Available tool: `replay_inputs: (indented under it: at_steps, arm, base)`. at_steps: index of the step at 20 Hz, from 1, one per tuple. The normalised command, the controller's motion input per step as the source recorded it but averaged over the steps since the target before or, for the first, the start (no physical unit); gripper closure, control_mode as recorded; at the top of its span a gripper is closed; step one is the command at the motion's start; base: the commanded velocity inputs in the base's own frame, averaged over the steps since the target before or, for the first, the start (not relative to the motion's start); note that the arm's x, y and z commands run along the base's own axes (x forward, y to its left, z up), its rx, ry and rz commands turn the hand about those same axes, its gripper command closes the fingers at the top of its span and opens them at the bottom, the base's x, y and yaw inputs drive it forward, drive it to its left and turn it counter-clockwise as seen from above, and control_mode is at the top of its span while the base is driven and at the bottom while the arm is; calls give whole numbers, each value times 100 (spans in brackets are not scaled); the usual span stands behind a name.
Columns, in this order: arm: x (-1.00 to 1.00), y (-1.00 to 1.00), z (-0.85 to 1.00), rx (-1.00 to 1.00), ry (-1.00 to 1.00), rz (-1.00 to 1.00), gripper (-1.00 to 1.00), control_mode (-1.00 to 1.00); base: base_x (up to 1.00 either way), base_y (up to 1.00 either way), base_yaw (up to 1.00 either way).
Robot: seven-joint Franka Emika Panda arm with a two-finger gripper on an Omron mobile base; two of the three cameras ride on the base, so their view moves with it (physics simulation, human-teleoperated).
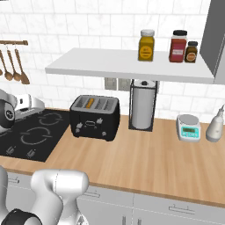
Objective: Start the toaster. Once the lever pops up, take the bread to the plate on the dining counter.
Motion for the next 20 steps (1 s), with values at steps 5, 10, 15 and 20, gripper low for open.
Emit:
replay_inputs:
  at_steps: [5,10,15,20]
  arm:
    - [0,0,0,0,0,0,-100,-100]
    - [0,0,0,0,0,0,-100,-100]
    - [0,0,0,0,0,0,-100,-100]
    - [0,0,0,0,0,0,-100,-100]
  base:
    - [0,0,0]
    - [0,0,0]
    - [0,0,0]
    - [0,0,0]
